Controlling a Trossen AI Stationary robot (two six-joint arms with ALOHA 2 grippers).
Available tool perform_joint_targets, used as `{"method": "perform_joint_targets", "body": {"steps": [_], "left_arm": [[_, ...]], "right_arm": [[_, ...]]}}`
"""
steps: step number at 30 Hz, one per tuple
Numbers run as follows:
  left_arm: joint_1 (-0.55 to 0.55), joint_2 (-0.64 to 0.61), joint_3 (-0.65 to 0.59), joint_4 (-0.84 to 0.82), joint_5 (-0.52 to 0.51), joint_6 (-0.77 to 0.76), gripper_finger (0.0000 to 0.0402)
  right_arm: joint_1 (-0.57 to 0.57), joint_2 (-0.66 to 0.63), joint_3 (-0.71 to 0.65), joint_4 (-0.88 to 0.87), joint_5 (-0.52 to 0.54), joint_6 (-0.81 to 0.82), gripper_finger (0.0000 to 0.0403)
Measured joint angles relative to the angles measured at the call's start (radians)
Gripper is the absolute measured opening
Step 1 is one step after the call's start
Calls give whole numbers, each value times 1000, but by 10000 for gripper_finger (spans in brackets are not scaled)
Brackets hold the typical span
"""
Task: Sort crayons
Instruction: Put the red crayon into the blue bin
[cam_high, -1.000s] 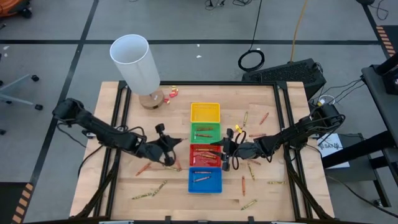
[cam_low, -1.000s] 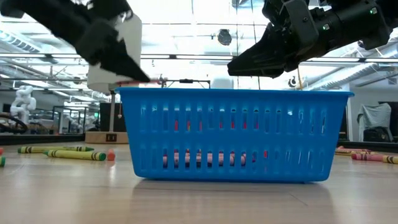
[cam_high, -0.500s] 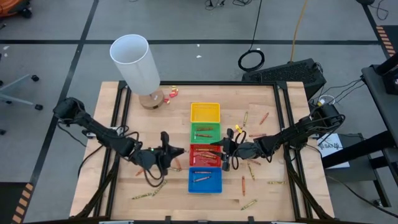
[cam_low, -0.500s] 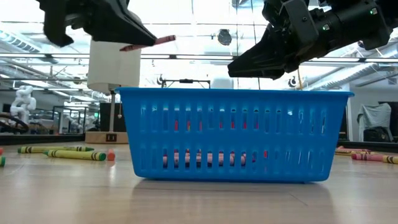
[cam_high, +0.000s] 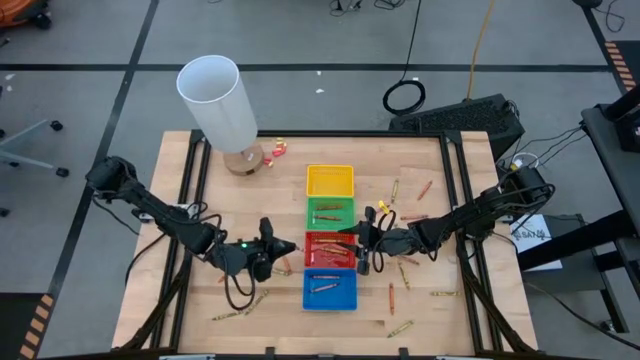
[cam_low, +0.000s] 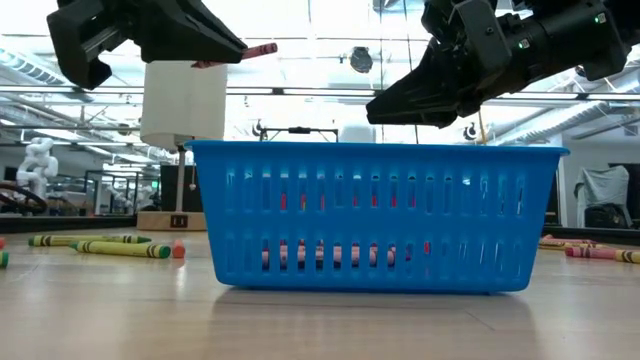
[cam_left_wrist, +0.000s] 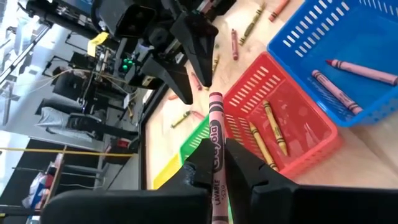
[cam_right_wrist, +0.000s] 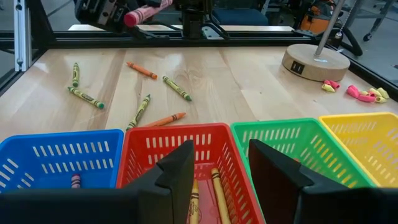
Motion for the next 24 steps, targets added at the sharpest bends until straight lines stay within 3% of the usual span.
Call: {"method": "perform_joint_targets", "body": {"steps": [19,24], "left_arm": [[-2,0,0,23,24,0,22],[-3,0,-1,44,75,-7,22]], "right_arm": [[0,0,0,0,0,0,137],[0,0,0,0,0,-1,137]]}}
